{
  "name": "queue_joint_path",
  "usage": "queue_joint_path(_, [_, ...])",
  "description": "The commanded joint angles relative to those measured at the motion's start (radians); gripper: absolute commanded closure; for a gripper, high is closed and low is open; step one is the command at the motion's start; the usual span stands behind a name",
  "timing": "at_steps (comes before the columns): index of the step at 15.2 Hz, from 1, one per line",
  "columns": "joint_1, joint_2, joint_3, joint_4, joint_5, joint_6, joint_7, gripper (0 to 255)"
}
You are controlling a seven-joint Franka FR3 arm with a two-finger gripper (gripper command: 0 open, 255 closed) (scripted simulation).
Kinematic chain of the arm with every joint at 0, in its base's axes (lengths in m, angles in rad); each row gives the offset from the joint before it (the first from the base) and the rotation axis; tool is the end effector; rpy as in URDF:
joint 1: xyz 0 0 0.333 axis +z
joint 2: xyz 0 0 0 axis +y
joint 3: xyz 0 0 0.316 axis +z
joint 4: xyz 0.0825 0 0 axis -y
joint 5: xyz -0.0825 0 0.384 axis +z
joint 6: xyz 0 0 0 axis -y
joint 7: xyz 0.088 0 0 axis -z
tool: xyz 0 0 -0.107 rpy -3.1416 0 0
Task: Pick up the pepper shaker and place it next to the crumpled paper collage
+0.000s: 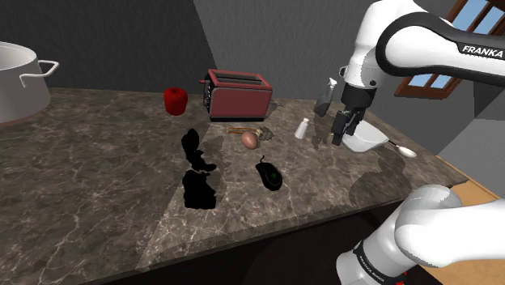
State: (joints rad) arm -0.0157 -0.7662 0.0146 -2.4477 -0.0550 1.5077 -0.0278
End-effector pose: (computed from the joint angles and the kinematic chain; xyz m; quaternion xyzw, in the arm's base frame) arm 0.2993 -0.0057 0.5371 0.9956 0.0115 -0.0873 0.0311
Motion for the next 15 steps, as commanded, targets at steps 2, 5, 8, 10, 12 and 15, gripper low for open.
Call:
queue_joint_path(2, [-0.006,0.015,-0.017,-0.006,-0.016,0.029,-0.022,0])
queue_joint_path(5, [-0.023,0.071,-0.068,-0.015,-0.061,0.117,-0.086,0])
queue_joint_path(8, [-0.039,0.138,-0.118,-0.010,-0.098,0.205,-0.148,0])
queue_joint_path(10, [-0.047,0.189,-0.151,0.000,-0.118,0.264,-0.189,0])
queue_joint_path(12, [-0.054,0.244,-0.183,0.015,-0.134,0.321,-0.229,0])
queue_joint_path(15, [-0.062,0.334,-0.229,0.050,-0.148,0.403,-0.290,0])
